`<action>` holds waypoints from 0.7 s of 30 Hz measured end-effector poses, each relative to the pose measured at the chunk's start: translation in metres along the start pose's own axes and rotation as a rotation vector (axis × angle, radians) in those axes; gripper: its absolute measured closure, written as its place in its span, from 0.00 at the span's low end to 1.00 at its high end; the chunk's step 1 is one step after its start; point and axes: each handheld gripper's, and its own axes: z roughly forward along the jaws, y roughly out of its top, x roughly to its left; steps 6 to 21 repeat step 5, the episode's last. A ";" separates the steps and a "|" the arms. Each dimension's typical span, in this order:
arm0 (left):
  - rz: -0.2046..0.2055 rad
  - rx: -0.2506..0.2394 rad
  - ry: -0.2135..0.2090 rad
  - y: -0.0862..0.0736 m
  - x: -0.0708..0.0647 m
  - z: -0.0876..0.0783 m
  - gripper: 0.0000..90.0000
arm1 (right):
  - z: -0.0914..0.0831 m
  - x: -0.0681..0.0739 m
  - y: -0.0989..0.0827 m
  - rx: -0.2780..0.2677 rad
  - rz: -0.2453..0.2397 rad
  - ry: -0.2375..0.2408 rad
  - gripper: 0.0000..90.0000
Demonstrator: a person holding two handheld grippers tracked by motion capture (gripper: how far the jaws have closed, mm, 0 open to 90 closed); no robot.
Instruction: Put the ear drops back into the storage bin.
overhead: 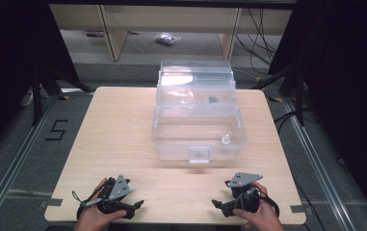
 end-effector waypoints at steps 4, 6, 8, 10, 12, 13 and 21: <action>-0.001 -0.001 0.003 0.000 0.000 0.000 0.17 | -0.001 -0.001 0.000 -0.002 0.005 -0.001 0.19; 0.005 0.009 -0.004 0.000 0.001 0.000 0.17 | -0.001 -0.001 0.000 0.002 0.017 -0.007 0.19; 0.005 0.009 -0.004 0.000 0.001 0.000 0.17 | -0.001 -0.001 0.000 0.002 0.017 -0.007 0.19; 0.005 0.009 -0.004 0.000 0.001 0.000 0.17 | -0.001 -0.001 0.000 0.002 0.017 -0.007 0.19; 0.005 0.009 -0.004 0.000 0.001 0.000 0.17 | -0.001 -0.001 0.000 0.002 0.017 -0.007 0.19; 0.005 0.009 -0.004 0.000 0.001 0.000 0.17 | -0.001 -0.001 0.000 0.002 0.017 -0.007 0.19; 0.005 0.009 -0.004 0.000 0.001 0.000 0.17 | -0.001 -0.001 0.000 0.002 0.017 -0.007 0.19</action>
